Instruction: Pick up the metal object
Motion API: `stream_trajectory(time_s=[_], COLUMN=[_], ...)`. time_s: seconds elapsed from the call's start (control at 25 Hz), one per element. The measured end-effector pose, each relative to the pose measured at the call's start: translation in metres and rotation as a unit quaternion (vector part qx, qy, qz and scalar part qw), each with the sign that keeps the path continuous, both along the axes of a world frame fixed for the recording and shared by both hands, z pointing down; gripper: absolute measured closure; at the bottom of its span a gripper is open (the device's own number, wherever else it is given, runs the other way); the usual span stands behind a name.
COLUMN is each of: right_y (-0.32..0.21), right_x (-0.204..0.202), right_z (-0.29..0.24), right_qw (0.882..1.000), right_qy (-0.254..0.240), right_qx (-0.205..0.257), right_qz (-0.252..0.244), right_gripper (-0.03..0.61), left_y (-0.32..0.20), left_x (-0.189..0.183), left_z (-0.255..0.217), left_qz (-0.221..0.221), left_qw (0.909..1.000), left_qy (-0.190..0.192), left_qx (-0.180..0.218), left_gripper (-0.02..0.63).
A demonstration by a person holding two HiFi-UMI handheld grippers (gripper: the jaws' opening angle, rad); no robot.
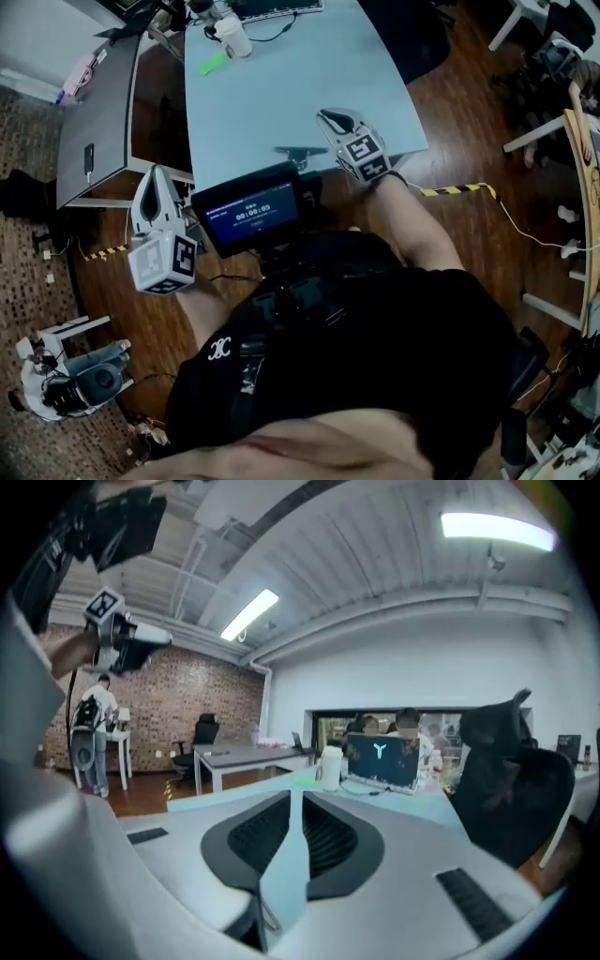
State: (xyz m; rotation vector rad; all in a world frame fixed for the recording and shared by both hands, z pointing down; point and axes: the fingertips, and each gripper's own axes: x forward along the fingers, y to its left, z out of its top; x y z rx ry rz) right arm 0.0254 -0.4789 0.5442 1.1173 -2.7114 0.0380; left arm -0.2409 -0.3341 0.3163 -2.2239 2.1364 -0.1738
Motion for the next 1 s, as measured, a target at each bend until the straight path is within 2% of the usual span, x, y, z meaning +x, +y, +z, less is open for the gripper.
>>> stream_trajectory(time_s=[0.08,0.2,0.32,0.4,0.48,0.6,0.8,1.0], right_y=[-0.001,0.009,0.021,0.034,0.047,0.056,0.072,0.072], right_x=[-0.015,-0.042,-0.049,-0.068,-0.095,-0.113,-0.118,-0.114], right_z=[0.049,0.111,0.142,0.152,0.156,0.154,0.163,0.19], right_qw=[0.997,0.984,0.967,0.956,0.948,0.943,0.925,0.906], right_qy=[0.06,0.143,0.213,0.245,0.26,0.263,0.289,0.338], right_qx=[-0.037,-0.072,-0.06,-0.044,-0.038,-0.028,-0.002,-0.005], right_qz=[-0.023,-0.08,-0.123,-0.156,-0.182,-0.203,-0.248,-0.254], right_gripper=[0.469,0.427,0.414,0.414,0.414,0.414,0.414,0.439], left_y=[0.002,0.01,0.013,0.025,0.042,0.053,0.059,0.06], left_x=[-0.01,-0.023,-0.021,-0.035,-0.057,-0.071,-0.076,-0.076], left_z=[0.001,0.002,0.003,0.001,0.001,0.003,0.009,0.016], left_qz=[-0.01,-0.032,-0.034,-0.045,-0.059,-0.072,-0.088,-0.086], left_qw=[0.9999,0.9995,0.9994,0.999,0.9982,0.9974,0.9961,0.9962], left_qy=[-0.002,-0.004,-0.006,-0.007,-0.003,0.001,0.006,0.008], left_qx=[-0.005,-0.006,-0.002,-0.001,0.001,0.001,-0.002,-0.01], left_gripper=[0.604,0.604,0.604,0.604,0.604,0.604,0.604,0.604])
